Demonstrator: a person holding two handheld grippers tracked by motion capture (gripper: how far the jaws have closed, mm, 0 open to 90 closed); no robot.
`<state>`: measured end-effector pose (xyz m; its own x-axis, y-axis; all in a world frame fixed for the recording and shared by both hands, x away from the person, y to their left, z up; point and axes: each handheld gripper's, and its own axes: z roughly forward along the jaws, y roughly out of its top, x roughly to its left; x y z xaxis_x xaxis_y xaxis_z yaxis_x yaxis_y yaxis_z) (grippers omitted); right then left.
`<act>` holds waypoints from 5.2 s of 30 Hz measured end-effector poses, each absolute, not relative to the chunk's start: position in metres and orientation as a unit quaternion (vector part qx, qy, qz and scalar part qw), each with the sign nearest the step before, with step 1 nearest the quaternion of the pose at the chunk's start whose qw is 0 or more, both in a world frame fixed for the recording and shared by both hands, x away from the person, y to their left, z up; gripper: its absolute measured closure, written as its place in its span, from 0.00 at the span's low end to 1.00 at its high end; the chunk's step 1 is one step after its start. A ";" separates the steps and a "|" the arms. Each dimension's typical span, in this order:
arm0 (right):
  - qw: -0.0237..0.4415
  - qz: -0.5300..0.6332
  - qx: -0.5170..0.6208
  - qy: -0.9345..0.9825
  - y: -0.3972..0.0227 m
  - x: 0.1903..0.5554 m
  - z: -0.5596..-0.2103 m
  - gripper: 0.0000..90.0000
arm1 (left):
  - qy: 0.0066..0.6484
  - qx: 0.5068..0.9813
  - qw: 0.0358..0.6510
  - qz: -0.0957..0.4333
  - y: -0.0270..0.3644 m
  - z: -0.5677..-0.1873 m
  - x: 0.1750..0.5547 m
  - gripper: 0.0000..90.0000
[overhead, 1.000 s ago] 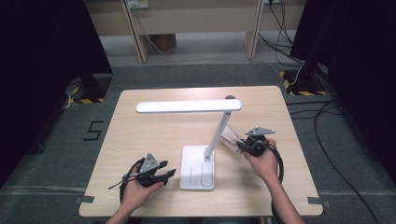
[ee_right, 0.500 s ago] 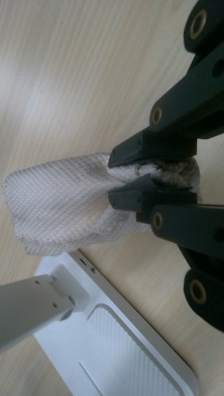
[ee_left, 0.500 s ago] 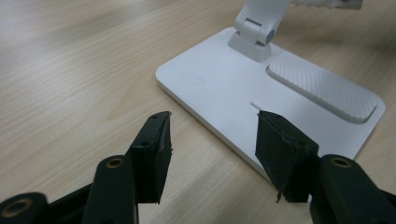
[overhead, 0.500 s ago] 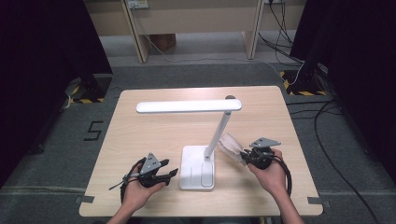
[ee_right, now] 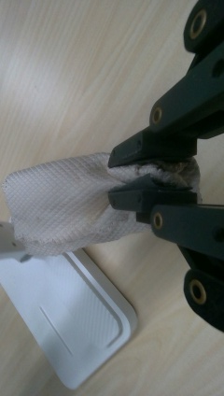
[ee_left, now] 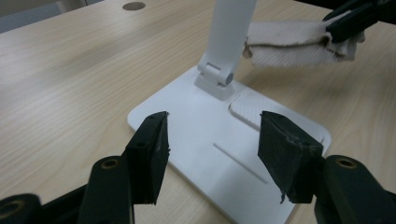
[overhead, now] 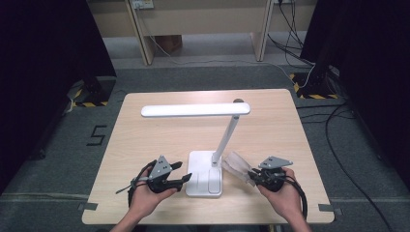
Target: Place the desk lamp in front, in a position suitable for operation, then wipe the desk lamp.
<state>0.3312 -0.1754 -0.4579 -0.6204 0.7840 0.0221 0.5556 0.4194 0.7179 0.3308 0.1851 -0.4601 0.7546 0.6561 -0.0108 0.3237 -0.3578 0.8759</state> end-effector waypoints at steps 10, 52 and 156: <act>0.125 0.366 0.374 0.843 -0.161 0.310 -0.456 0.88 | 0.264 0.815 0.499 0.132 0.165 -0.447 0.331 0.45; 0.073 0.420 0.276 0.861 -0.095 0.325 -0.437 0.88 | 0.070 0.889 0.430 0.143 0.167 -0.455 0.343 0.80; 0.129 0.443 0.301 0.834 -0.078 0.352 -0.507 0.70 | 0.188 0.792 0.457 0.359 0.289 -0.343 0.339 0.90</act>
